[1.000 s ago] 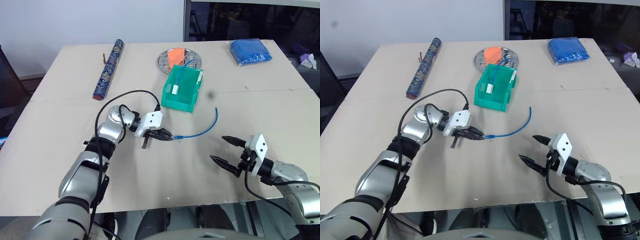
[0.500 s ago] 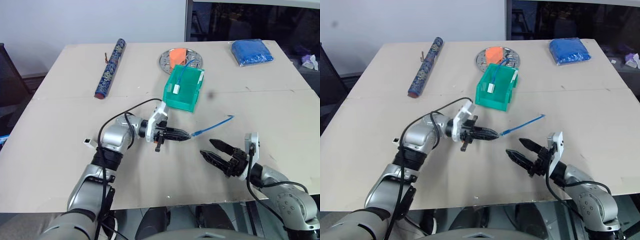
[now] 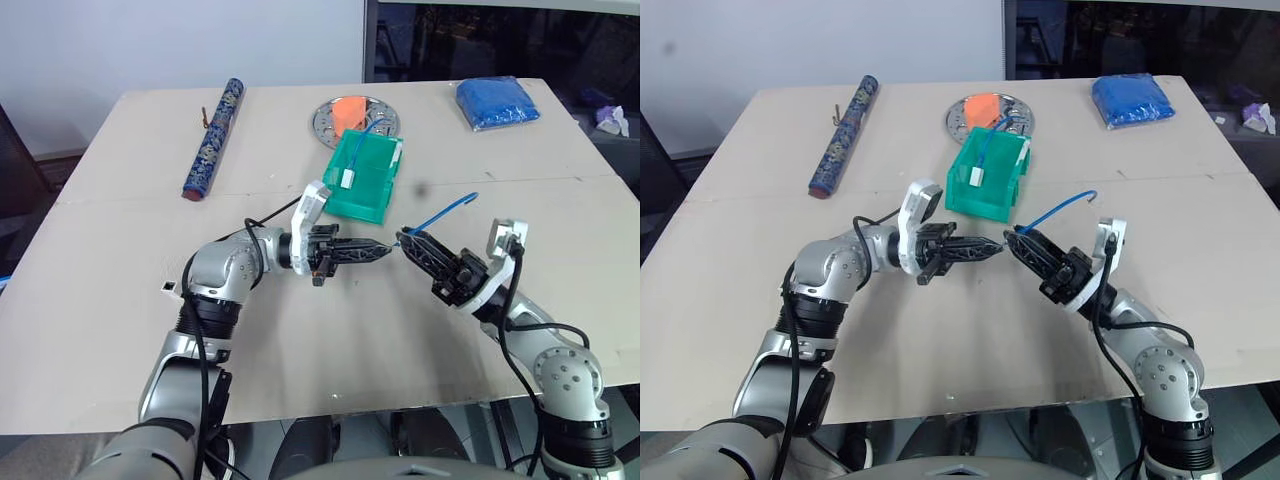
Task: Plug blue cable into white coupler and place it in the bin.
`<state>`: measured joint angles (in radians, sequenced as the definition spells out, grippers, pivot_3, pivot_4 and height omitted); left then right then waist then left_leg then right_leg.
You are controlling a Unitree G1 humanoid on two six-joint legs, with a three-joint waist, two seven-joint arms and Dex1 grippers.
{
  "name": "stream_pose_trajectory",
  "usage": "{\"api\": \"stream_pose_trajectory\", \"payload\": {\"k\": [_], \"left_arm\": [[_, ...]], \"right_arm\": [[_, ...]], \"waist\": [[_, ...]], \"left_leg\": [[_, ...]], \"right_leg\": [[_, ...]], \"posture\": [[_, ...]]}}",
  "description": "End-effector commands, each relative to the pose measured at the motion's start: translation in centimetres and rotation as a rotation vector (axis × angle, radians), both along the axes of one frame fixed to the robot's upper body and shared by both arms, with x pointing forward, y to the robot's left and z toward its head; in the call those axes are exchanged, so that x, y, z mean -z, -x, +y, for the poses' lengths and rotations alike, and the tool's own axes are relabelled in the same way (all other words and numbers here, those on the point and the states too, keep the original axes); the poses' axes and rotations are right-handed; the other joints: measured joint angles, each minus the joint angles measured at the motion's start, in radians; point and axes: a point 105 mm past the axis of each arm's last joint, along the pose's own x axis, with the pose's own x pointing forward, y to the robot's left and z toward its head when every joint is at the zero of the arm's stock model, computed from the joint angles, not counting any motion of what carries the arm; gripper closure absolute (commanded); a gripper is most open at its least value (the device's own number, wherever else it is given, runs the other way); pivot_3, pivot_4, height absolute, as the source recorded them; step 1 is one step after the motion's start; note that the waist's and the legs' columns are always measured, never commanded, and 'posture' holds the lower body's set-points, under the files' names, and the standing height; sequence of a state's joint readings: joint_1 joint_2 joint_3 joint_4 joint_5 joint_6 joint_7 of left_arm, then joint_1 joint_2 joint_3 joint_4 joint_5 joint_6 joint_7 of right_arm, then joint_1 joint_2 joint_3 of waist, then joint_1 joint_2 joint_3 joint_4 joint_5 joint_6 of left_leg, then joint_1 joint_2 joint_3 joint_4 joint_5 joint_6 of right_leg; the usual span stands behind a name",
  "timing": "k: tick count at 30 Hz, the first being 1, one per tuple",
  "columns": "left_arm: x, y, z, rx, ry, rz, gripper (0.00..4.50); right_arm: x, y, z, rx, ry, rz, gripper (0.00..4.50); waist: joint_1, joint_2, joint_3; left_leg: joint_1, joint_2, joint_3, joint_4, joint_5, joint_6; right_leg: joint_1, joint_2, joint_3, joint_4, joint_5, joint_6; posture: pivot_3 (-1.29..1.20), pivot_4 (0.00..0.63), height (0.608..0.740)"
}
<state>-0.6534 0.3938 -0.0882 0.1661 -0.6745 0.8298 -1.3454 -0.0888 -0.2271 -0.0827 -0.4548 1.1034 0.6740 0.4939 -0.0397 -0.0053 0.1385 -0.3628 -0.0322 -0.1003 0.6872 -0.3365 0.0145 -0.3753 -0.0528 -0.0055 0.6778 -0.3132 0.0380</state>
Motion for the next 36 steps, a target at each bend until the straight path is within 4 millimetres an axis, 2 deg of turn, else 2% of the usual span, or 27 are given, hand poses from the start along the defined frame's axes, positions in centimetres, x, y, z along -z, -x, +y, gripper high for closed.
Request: {"api": "stream_pose_trajectory", "payload": {"k": [1, 6, 7, 8, 10, 11, 12, 14, 15, 16, 17, 20, 22, 26, 27, 31, 36], "left_arm": [[-0.8, 0.2, -0.4, -0.002, 0.021, -0.027, 4.50], [-0.6, -0.3, -0.5, -0.079, 0.006, -0.039, 4.50], [-0.9, 0.2, -0.3, -0.069, 0.008, -0.060, 4.50], [-1.0, 0.6, -0.1, -0.061, 0.009, -0.075, 3.56], [-2.0, 1.1, 0.1, -0.139, -0.014, -0.179, 2.77], [-2.9, 1.2, 0.4, -0.211, -0.013, -0.240, 2.07], [-3.7, 1.4, 0.7, -0.277, -0.008, -0.289, 1.61], [-5.3, 2.1, 1.7, -0.433, 0.017, -0.417, 0.60], [-6.2, 1.9, 2.6, -0.579, 0.023, -0.523, 0.34], [-6.7, 1.7, 3.7, -0.724, 0.015, -0.590, 0.34], [-6.4, 1.9, 5.2, -0.867, -0.020, -0.627, 0.34], [-4.0, 3.8, 8.7, -1.135, -0.188, -0.697, 0.34], [-2.6, 4.9, 10.9, -1.276, -0.278, -0.696, 0.34], [0.7, 7.4, 18.5, -1.634, -0.518, -0.619, 0.34], [1.3, 7.9, 19.6, -1.692, -0.546, -0.593, 0.34], [4.4, 9.3, 22.4, -1.793, -0.606, -0.460, 0.34], [7.1, 8.8, 24.3, -1.734, -0.629, -0.386, 0.34]], "right_arm": [[-1.0, 0.7, 0.9, -0.054, -0.011, -0.042, 4.45], [-1.3, -0.1, 0.8, -0.021, -0.030, -0.037, 4.45], [-1.3, -0.2, 0.7, -0.018, -0.030, -0.036, 4.45], [-1.3, -0.3, 0.7, -0.018, -0.030, -0.035, 4.50], [-1.1, -0.7, 0.3, -0.007, -0.022, -0.034, 4.50], [-1.0, -0.9, -0.1, 0.004, -0.015, -0.034, 4.50], [-0.9, -1.1, -0.5, 0.017, -0.008, -0.033, 4.50], [-0.6, -1.7, -1.6, 0.059, 0.010, -0.033, 4.50], [-0.5, -2.1, -2.2, 0.086, 0.019, -0.036, 4.50], [-0.4, -2.5, -2.7, 0.109, 0.028, -0.037, 4.50], [-0.1, -2.8, -3.2, 0.127, 0.040, -0.037, 4.50], [0.2, -3.3, -4.2, 0.148, 0.072, -0.045, 4.50], [0.3, -3.5, -4.5, 0.152, 0.092, -0.050, 4.50], [1.2, -3.9, -4.5, 0.140, 0.133, -0.043, 4.50], [1.3, -3.9, -4.5, 0.138, 0.141, -0.042, 4.50], [1.5, -4.0, -4.4, 0.144, 0.153, -0.046, 4.50], [1.5, -4.0, -4.5, 0.162, 0.151, -0.046, 4.50]], "waist": [[-0.001, 0.000, 0.000], [-0.001, 0.000, 0.000], [-0.001, 0.000, 0.000], [-0.003, 0.000, 0.000], [-0.004, 0.000, 0.000], [-0.003, 0.000, 0.000], [-0.002, 0.000, 0.000], [-0.001, 0.000, 0.000], [0.001, 0.000, 0.000], [0.002, 0.000, 0.000], [0.003, 0.000, 0.000], [0.001, 0.001, 0.000], [0.000, 0.001, 0.000], [0.018, 0.001, 0.000], [0.023, 0.001, 0.000], [0.045, 0.000, -0.001], [0.052, 0.000, -0.001]], "left_leg": [[0.000, 0.000, 0.000, 0.000, 0.000, 0.000], [0.000, 0.000, 0.000, 0.000, 0.000, 0.000], [0.000, 0.000, 0.000, 0.000, 0.000, 0.000], [0.000, 0.000, 0.000, 0.000, 0.000, 0.000], [0.001, 0.000, -0.001, 0.000, 0.000, 0.000], [0.001, 0.000, -0.001, -0.001, 0.000, 0.000], [0.000, 0.000, -0.001, 0.000, 0.000, 0.000], [0.000, 0.000, -0.001, 0.000, 0.000, 0.000], [0.000, 0.000, -0.001, -0.001, 0.000, 0.000], [0.001, 0.000, -0.001, -0.001, 0.000, 0.000], [0.001, 0.000, -0.001, -0.001, 0.000, 0.000], [0.004, -0.001, -0.001, -0.003, 0.000, 0.000], [0.003, -0.001, -0.001, -0.004, 0.000, 0.000], [0.004, -0.001, -0.001, -0.005, 0.000, 0.000], [0.004, -0.001, -0.001, -0.005, 0.000, 0.000], [0.003, -0.002, -0.001, -0.004, 0.000, 0.000], [0.003, -0.002, -0.002, -0.005, 0.000, 0.000]], "right_leg": [[0.000, 0.000, 0.000, 0.000, 0.000, 0.000], [0.000, 0.000, 0.000, 0.000, 0.000, 0.000], [0.000, 0.000, 0.001, 0.000, 0.000, 0.000], [0.000, 0.000, 0.001, 0.000, 0.000, 0.000], [0.000, 0.001, 0.002, 0.000, 0.000, 0.000], [-0.001, 0.001, 0.003, 0.000, 0.000, 0.000], [-0.001, 0.000, 0.003, 0.000, 0.000, 0.000], [-0.001, 0.000, 0.004, 0.000, 0.000, 0.000], [-0.001, 0.000, 0.004, -0.001, 0.000, 0.000], [-0.001, 0.000, 0.004, -0.001, 0.000, 0.000], [-0.001, 0.000, 0.004, -0.001, 0.000, 0.000], [0.000, 0.002, 0.011, -0.001, 0.000, 0.000], [-0.002, 0.002, 0.012, -0.001, 0.000, 0.000], [-0.003, 0.002, 0.013, -0.001, 0.000, 0.000], [-0.002, 0.002, 0.014, -0.001, 0.000, 0.000], [-0.002, 0.001, 0.014, -0.002, 0.001, 0.001], [-0.002, 0.001, 0.013, -0.002, 0.001, 0.002]], "posture": [[0.00, 0.150, 0.740], [0.00, 0.150, 0.740], [0.00, 0.150, 0.740], [0.00, 0.150, 0.740], [0.00, 0.150, 0.740], [0.00, 0.150, 0.740], [0.00, 0.150, 0.740], [0.00, 0.150, 0.740], [0.00, 0.150, 0.740], [0.00, 0.150, 0.740], [0.00, 0.150, 0.740], [0.00, 0.150, 0.740], [0.00, 0.150, 0.740], [0.00, 0.150, 0.740], [0.00, 0.150, 0.740], [0.00, 0.150, 0.740], [0.00, 0.150, 0.740]]}}
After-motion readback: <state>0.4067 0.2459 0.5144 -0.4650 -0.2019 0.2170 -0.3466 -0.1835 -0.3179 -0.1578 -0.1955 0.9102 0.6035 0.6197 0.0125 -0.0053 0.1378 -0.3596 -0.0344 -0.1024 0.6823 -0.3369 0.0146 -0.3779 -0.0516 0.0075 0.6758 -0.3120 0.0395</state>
